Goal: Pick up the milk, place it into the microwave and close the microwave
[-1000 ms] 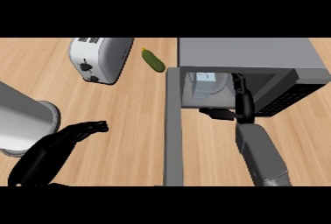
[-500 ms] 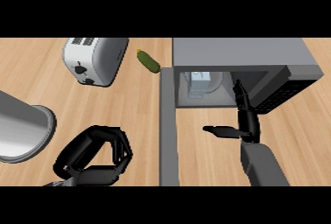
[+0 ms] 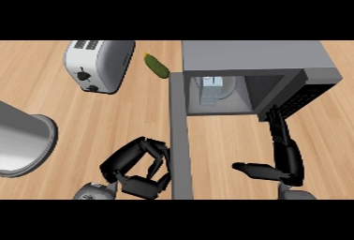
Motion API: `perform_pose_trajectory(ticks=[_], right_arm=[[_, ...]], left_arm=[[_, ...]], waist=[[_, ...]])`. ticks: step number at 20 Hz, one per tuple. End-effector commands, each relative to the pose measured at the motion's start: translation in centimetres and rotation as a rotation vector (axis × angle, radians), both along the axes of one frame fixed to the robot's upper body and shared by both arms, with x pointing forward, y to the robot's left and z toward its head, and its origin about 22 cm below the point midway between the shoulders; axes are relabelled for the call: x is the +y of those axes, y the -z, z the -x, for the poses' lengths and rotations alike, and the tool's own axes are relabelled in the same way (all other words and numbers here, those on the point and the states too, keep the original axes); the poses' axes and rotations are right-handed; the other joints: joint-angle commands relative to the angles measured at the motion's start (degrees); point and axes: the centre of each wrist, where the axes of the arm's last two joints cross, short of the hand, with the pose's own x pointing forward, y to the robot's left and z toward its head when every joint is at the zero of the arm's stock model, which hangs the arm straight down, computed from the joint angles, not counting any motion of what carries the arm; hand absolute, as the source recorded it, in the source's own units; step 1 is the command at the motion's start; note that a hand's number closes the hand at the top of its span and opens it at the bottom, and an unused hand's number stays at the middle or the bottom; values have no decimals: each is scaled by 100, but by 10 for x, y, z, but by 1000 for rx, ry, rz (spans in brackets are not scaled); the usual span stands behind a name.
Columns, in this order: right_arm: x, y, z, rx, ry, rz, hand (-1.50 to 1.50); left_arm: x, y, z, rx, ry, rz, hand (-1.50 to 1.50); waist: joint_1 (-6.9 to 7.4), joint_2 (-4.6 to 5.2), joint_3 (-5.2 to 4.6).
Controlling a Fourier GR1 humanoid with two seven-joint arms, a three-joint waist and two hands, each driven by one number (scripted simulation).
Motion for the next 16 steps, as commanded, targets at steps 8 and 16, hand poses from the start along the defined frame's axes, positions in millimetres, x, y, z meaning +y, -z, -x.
perform_pose_trajectory(ticks=[8,16], right_arm=[[-37,-57,76,-42,33,7,-150],[-49,-71,78,-98,-34,-93,-150]], left_arm=[[-72,52,23,28,208,-54,150],[-135,46,27,10,94,-98,150]], waist=[[-18,17,0],[-137,56,2]])
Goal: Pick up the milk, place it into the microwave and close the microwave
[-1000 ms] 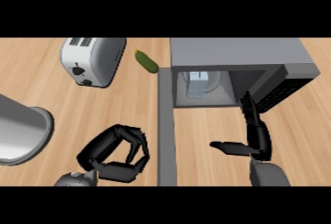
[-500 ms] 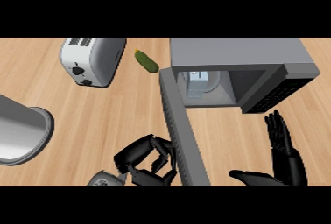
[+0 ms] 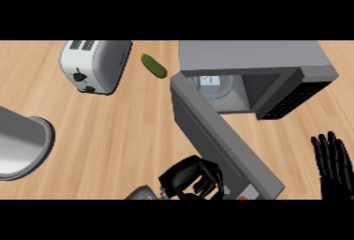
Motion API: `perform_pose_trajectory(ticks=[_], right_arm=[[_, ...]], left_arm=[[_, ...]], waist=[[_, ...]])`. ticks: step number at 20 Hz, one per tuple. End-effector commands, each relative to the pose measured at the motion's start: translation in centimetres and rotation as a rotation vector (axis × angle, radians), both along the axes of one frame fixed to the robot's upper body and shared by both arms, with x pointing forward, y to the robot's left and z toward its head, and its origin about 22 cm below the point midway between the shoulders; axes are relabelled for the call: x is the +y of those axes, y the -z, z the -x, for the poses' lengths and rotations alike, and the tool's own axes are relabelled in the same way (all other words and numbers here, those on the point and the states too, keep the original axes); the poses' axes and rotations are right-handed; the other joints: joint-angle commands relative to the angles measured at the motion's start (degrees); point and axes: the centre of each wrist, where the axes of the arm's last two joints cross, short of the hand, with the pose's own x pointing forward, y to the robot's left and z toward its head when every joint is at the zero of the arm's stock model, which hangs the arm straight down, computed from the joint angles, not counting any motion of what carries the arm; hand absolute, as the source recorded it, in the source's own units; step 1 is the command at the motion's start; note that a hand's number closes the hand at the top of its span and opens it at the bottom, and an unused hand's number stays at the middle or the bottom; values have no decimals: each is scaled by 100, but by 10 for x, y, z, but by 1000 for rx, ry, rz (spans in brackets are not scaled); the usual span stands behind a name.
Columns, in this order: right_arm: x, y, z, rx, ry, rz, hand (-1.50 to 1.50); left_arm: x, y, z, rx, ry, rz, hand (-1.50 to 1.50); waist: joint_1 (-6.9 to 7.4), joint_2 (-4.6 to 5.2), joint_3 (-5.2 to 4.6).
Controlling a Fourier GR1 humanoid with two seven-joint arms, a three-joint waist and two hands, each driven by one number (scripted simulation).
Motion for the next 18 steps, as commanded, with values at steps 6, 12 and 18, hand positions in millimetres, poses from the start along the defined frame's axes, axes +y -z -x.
perform_pose_trajectory(ticks=[6,12,18], right_arm=[[-9,-42,4,-33,-112,-21,-150],[-9,-65,4,-64,-284,-20,-150],[-8,-77,-3,-78,-380,-7,-150]], left_arm=[[-39,-4,23,-23,-167,93,150],[-44,-19,-2,-45,-269,175,150],[-52,-42,-32,-103,-310,210,150]], waist=[[-270,47,-13],[-528,88,-24],[-793,169,-19]])
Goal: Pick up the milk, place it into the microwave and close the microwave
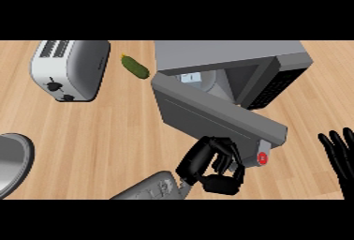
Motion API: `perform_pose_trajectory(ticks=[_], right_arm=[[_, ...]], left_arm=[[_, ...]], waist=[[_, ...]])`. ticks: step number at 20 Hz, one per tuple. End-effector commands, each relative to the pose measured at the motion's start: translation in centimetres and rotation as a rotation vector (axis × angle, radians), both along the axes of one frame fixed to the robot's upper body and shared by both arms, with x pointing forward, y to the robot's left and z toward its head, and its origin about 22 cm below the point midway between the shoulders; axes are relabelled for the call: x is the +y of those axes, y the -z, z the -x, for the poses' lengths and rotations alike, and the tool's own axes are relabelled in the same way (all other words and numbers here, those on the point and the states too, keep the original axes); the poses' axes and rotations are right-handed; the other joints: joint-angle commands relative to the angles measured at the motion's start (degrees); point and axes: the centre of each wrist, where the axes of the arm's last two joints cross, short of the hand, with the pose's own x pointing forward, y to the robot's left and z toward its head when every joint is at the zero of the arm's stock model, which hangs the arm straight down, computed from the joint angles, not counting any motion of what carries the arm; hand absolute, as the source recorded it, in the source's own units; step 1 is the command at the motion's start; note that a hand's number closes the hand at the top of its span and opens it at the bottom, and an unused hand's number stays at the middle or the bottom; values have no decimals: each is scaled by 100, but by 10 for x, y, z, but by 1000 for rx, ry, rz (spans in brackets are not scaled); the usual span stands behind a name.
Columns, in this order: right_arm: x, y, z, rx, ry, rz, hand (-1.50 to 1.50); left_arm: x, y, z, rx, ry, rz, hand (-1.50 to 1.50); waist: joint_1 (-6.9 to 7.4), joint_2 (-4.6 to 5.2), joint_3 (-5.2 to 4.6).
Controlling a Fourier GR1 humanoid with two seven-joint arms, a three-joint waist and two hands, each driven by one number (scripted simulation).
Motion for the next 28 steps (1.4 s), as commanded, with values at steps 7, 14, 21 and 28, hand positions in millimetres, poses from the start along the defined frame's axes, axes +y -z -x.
perform_pose_trajectory(ticks=[7,14,21,28], right_arm=[[6,-26,-2,-38,-118,-35,-150],[9,-36,-2,-43,-159,-61,-150],[8,-48,-5,-58,-200,-44,-150],[8,-63,-4,-83,-226,-30,-150]], left_arm=[[-11,-39,-48,4,-166,57,150],[-4,-54,-71,51,-273,214,150],[-3,-70,-95,30,-307,267,150],[2,-63,-102,17,-338,281,150]], waist=[[-462,93,5],[-677,226,-22],[-853,321,-3],[-966,313,-2]])
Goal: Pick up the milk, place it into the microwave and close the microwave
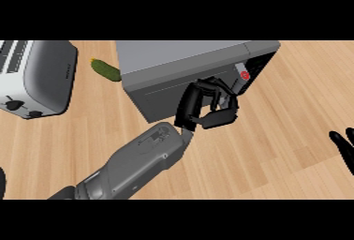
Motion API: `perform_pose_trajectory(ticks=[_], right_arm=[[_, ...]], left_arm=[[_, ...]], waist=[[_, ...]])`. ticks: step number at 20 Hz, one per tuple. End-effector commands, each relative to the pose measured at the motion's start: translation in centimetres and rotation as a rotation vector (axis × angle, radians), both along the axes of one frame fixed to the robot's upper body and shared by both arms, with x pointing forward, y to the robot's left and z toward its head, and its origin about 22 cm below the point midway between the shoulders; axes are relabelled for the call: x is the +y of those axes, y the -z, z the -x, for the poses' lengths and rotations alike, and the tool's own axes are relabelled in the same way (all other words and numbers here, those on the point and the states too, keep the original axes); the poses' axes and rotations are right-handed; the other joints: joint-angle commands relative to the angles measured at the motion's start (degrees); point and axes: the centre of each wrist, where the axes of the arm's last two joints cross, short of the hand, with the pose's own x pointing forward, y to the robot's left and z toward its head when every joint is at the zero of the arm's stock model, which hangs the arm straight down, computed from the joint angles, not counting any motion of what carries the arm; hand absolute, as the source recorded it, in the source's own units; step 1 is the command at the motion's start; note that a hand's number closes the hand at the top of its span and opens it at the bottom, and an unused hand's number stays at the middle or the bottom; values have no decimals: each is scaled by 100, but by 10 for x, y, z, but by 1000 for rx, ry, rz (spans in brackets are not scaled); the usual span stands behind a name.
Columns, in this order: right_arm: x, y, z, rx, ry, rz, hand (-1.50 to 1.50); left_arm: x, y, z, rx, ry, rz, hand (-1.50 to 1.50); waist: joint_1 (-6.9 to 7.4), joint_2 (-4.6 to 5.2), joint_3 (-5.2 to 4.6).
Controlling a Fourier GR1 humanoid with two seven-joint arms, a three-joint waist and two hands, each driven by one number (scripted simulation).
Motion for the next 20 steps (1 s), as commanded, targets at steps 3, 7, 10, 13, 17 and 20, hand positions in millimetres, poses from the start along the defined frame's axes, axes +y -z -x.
perform_pose_trajectory(ticks=[3,7,10,13,17,20], right_arm=[[-1,-12,-2,-24,-25,13,-150],[-2,-14,-2,-20,-26,5,-150],[-3,-17,-4,-24,-29,-4,-150],[-7,-19,-5,-23,-18,-1,-150],[-8,-23,-6,-19,-26,-2,-150],[-8,-27,-5,-22,-32,4,-150]], left_arm=[[3,-9,-19,-15,-32,23,150],[5,-2,-17,-28,-52,27,150],[4,-3,-19,-38,-35,34,150],[6,-1,-20,-31,-43,37,150],[4,-4,-21,-36,-51,59,150],[3,-6,-22,-49,-54,61,150]], waist=[[-48,56,4],[-163,86,12],[-120,103,12],[-181,124,22],[-187,114,22],[-225,94,20]])
